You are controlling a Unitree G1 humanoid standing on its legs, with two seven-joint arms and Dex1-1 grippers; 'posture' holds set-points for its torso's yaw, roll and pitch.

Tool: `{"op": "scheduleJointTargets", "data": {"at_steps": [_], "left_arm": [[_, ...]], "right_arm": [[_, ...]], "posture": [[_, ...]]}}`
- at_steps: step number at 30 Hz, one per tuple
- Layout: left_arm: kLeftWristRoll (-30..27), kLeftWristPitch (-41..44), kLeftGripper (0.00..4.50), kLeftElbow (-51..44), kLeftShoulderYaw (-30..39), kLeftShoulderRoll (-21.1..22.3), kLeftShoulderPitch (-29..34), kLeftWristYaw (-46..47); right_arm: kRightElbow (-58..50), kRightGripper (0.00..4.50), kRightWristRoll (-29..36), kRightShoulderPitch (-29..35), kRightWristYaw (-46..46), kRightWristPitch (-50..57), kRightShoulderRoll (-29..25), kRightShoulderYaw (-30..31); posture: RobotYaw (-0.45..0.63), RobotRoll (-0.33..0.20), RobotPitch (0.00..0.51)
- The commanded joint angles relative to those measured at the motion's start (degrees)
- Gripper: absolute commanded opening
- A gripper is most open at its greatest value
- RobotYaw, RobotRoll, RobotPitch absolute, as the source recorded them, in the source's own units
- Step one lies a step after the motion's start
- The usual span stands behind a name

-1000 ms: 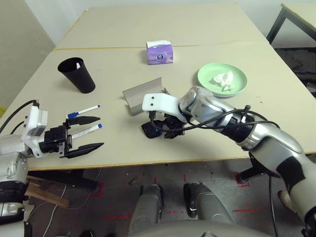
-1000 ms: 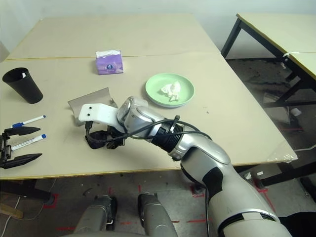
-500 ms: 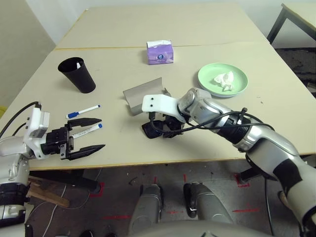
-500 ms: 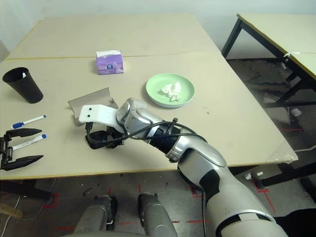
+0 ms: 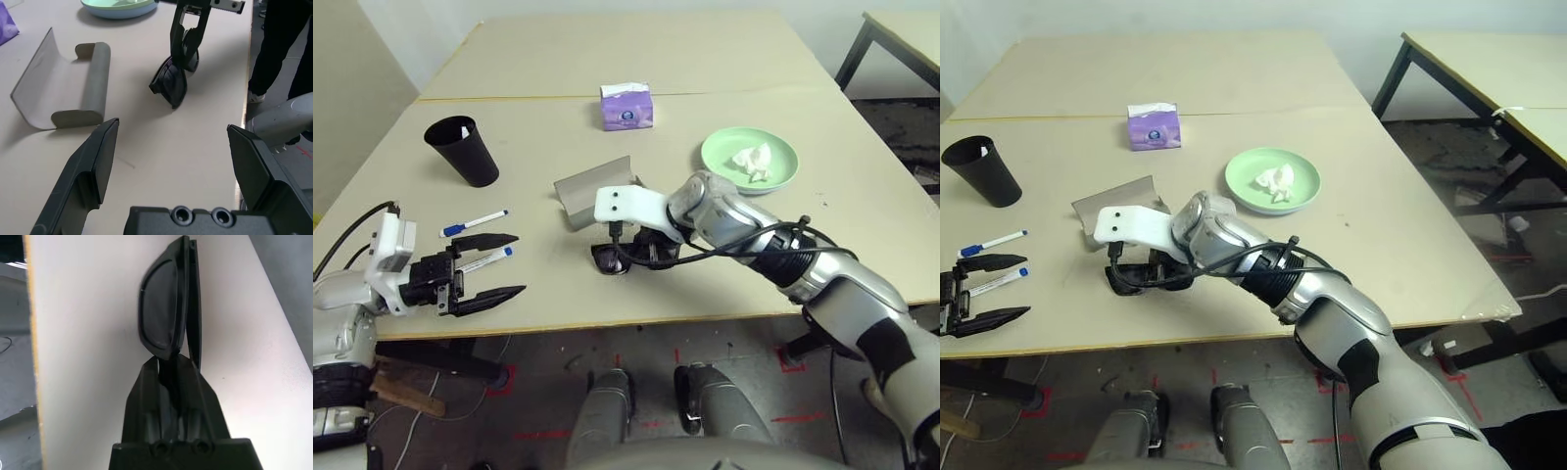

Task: Organize and tidy the items on the table.

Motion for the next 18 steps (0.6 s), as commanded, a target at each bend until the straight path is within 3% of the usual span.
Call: {"op": "scheduleJointTargets", "data": {"at_steps": [1,8,18], "left_arm": [[0.67,0.54,4.50,-0.90,0.22,-0.44,1.03,0.12],[0.68,0.76,4.50,-1.37,0.25,-0.62,1.48,0.45],[1.13,0.88,4.50,-0.31,-0.08,-0.70,0.72,0.63]], "right_arm": [[1.31,0.21,-1.47,1.90,-0.32,0.75,0.16,1.63],[1.89,0.19,-1.61,1.40,0.81,0.26,-0.06,0.48],[7.15,0.15,-1.80,-4.11,2.45,-2.46,0.23,-4.51]], "posture": [[0.08,0.000,0.150],[0.07,0.000,0.153],[0.07,0.000,0.153]]}}
